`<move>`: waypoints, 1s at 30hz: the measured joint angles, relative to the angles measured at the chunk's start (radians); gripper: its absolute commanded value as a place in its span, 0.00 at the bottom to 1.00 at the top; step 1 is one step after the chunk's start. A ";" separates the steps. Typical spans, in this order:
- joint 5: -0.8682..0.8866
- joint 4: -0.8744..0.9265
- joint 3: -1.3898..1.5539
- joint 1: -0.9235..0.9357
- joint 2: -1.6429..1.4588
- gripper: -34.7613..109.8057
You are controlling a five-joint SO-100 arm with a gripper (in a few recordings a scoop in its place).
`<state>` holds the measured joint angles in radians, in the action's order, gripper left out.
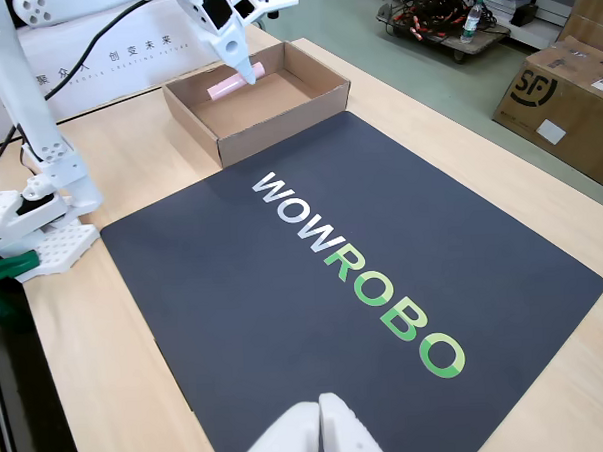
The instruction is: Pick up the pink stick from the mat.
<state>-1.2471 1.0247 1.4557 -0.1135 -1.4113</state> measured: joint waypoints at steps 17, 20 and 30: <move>-0.002 -0.002 0.006 0.009 0.011 0.51; -0.002 -0.002 0.006 0.005 0.011 0.42; -0.029 -0.017 0.112 0.005 -0.091 0.24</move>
<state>-1.2763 1.0078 1.5677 -0.1089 -1.5018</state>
